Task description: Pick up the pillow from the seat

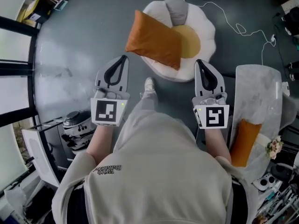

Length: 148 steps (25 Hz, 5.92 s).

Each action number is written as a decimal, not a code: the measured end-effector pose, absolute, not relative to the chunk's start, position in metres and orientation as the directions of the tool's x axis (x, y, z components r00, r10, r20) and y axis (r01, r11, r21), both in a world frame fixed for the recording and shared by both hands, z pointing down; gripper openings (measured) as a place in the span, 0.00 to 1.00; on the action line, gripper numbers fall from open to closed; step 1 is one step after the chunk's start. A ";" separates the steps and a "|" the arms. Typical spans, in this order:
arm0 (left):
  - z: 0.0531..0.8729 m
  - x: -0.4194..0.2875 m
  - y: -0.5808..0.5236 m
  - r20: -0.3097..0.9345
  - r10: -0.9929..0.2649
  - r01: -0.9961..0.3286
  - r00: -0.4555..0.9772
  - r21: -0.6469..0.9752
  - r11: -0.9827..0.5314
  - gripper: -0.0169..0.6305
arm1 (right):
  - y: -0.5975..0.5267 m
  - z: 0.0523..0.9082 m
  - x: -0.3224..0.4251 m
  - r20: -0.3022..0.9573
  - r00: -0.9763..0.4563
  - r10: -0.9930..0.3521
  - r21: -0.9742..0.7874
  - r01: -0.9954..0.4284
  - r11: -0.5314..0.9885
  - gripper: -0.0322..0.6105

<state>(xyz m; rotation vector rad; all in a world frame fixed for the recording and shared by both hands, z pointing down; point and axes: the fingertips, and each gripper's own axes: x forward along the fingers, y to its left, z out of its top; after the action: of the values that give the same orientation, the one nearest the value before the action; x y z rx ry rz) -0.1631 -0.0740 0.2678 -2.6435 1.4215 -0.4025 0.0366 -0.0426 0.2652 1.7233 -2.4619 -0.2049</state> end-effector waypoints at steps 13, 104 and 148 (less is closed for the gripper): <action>0.280 -0.165 -0.224 0.262 -0.716 -0.684 0.647 -0.215 -0.697 0.04 | -0.177 0.246 0.036 0.042 -0.172 -0.984 0.288 -0.941 0.177 0.06; 0.816 -0.152 -0.352 0.765 -0.552 -0.824 0.332 -0.050 -0.565 0.06 | -0.313 0.868 0.101 0.545 -0.499 -0.674 -0.381 -0.863 0.331 0.12; 0.109 -0.135 -0.224 -0.273 -0.748 -0.796 0.605 -0.215 -0.565 0.06 | -0.164 0.075 0.136 -0.317 -0.267 -0.910 0.382 -0.914 0.135 0.25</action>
<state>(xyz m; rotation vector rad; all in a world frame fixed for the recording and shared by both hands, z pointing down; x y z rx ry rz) -0.1351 -0.2245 0.1089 -2.5185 1.2521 0.2155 0.1355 -0.1638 0.0749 1.9072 -2.3726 -0.8080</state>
